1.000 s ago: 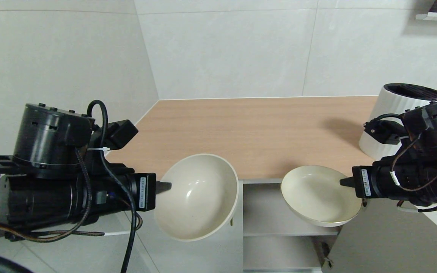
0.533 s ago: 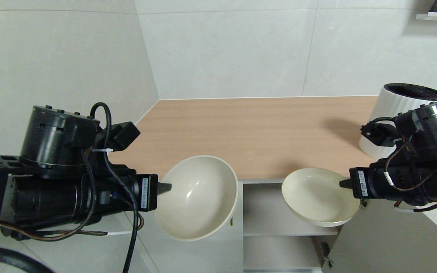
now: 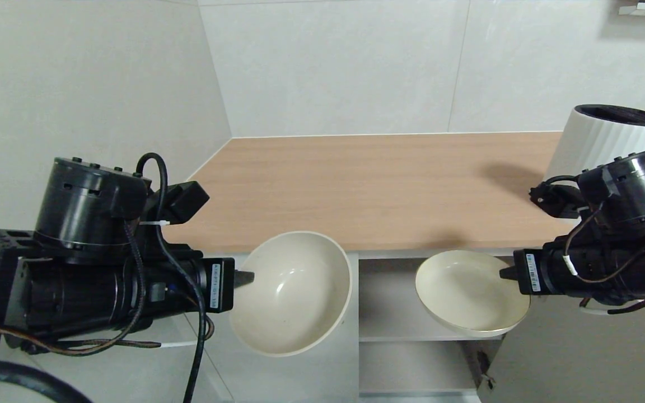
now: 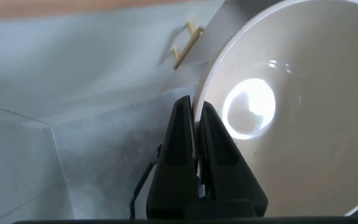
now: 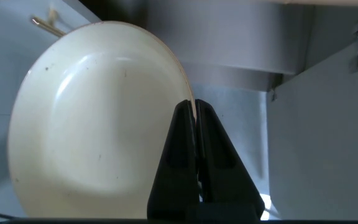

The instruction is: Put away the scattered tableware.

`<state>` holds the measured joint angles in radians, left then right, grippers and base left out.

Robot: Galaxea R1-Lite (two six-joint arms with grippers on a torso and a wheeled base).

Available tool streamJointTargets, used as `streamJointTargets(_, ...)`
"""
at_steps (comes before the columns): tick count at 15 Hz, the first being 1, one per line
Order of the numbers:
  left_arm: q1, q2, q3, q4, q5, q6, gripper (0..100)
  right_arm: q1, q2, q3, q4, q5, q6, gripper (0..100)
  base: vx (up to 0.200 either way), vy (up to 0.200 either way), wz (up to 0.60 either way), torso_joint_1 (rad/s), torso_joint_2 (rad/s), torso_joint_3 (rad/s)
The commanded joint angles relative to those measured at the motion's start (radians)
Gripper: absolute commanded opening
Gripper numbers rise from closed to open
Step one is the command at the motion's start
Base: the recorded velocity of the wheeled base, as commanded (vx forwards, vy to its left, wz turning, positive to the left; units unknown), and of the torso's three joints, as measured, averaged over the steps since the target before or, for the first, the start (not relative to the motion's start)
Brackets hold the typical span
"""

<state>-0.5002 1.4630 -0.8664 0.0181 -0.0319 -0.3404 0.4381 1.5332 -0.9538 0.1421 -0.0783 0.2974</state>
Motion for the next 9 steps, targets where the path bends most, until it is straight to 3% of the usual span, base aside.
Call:
streamJointTargets(1,0.0,0.002,0.0,0.0,0.0,0.0,0,0.001,0.004,0.0,0.001,0.0,0.0,0,0.0,0.0,0.0,-0.193,0.48,0.29)
streamJointTargets(9,0.0,0.004,0.0,0.0,0.0,0.0,0,0.001,0.005,0.001,0.001,0.0,0.0,0,0.0,0.0,0.0,-0.176,0.48,0.297)
